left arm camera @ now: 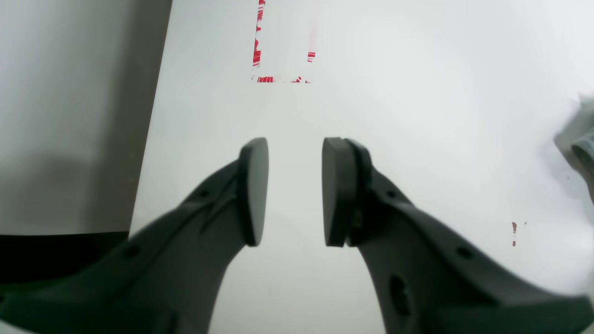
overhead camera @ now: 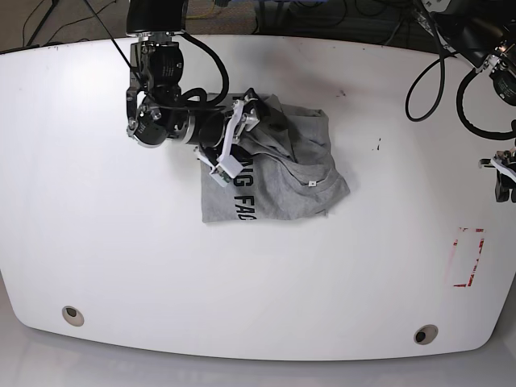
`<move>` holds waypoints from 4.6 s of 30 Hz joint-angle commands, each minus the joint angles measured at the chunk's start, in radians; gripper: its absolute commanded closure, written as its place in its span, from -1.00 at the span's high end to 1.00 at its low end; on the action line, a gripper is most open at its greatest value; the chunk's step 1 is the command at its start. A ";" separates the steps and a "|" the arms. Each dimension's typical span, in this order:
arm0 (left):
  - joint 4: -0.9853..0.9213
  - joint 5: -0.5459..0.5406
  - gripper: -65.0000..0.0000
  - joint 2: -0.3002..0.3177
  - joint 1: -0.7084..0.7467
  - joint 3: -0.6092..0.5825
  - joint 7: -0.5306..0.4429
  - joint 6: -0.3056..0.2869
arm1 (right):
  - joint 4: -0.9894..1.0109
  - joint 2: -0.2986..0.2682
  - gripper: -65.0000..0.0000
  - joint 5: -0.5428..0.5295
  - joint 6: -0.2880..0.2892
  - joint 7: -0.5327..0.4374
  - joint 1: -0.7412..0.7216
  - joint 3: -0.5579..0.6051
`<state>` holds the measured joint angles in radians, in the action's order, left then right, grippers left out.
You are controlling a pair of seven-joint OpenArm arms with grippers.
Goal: Layout the t-shirt on the table in an organized manner, then fold the t-shirt properly
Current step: 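Lift the folded bundle with the right gripper and flip it over, then smooth and tuck the shirt's edges with the right gripper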
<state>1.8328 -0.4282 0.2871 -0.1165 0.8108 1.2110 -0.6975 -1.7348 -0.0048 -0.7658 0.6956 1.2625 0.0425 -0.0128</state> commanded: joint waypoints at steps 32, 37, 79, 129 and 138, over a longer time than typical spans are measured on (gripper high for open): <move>0.017 -0.014 -0.45 0.070 0.005 -0.057 -0.024 -0.001 | -0.120 0.015 0.59 0.095 0.003 -0.017 -0.102 0.006; 0.015 -0.014 -0.45 0.067 0.005 -0.060 -0.026 -0.001 | -0.184 -0.037 0.59 0.095 0.003 -0.022 -0.039 0.007; 0.012 -0.014 -0.45 0.065 0.045 -0.061 -0.026 -0.001 | -0.170 -0.074 0.59 0.349 0.003 -0.185 0.073 0.133; 0.015 -0.014 -0.45 0.070 0.065 -0.061 -0.026 -0.001 | -0.253 0.133 -0.98 0.355 0.003 -0.160 -0.006 0.276; 0.017 -0.014 -0.45 0.071 0.067 -0.061 -0.026 -0.001 | -0.179 0.162 -0.97 0.355 0.003 -0.163 -0.034 0.336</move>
<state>1.8320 -0.4305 0.3382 -0.0387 0.7467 1.2072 -0.6975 -1.9175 0.1467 -0.3946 0.6960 1.1229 0.0257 0.3107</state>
